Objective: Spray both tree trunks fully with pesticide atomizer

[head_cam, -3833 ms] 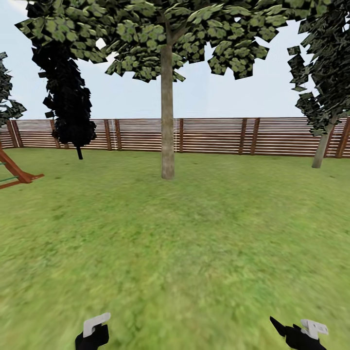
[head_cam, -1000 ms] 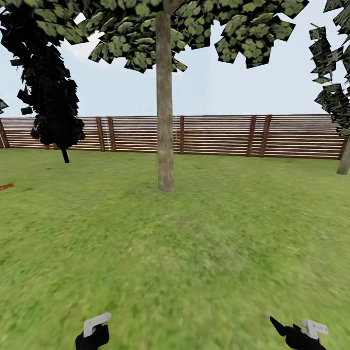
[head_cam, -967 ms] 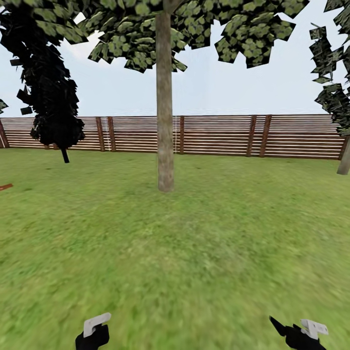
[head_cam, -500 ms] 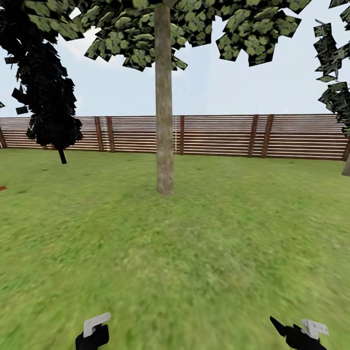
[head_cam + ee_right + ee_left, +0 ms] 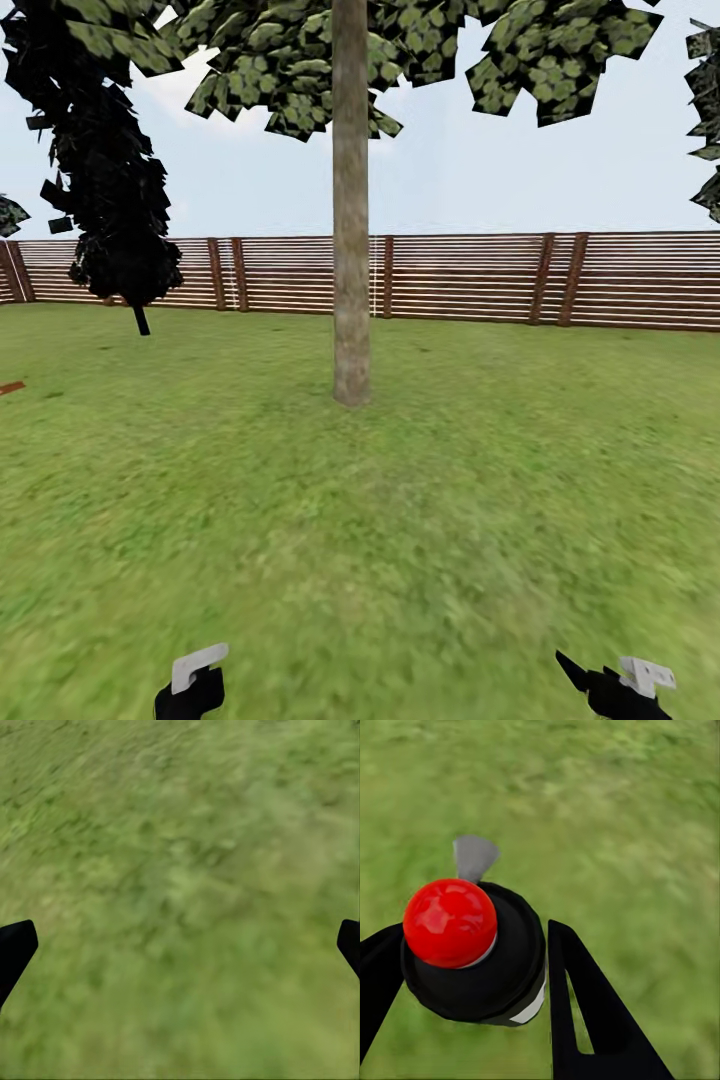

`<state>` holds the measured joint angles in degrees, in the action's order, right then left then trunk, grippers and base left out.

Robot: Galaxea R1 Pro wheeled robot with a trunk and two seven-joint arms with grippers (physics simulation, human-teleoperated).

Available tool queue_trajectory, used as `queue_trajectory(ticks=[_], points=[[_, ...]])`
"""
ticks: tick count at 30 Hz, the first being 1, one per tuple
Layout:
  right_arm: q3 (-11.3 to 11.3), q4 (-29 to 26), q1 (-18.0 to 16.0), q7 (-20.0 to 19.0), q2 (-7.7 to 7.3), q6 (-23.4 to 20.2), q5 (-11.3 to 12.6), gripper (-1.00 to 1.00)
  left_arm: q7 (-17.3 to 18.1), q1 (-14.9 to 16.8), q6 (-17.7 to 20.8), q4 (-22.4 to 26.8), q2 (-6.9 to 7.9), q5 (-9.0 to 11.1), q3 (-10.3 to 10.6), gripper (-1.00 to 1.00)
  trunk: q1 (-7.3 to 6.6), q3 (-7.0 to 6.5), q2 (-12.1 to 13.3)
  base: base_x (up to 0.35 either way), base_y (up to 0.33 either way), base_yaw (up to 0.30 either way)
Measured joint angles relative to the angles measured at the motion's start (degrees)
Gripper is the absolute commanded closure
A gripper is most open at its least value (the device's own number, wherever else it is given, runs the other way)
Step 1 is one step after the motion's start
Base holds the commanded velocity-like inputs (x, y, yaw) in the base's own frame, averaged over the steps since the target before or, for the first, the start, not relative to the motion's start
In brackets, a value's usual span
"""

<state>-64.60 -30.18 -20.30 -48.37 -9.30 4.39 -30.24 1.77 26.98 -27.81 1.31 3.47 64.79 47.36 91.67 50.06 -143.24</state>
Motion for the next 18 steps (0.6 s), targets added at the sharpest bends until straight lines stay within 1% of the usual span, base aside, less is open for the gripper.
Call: queue_trajectory(ticks=[18], points=[[0.0, 0.0, 0.0, 0.0, -0.02, 0.0, 0.0, -1.0, 0.0, 0.0, 0.0, 0.0, -0.03, 0.0, 0.0, 1.0, 0.0, 0.0, 0.0, 0.338, 0.0, 0.0]])
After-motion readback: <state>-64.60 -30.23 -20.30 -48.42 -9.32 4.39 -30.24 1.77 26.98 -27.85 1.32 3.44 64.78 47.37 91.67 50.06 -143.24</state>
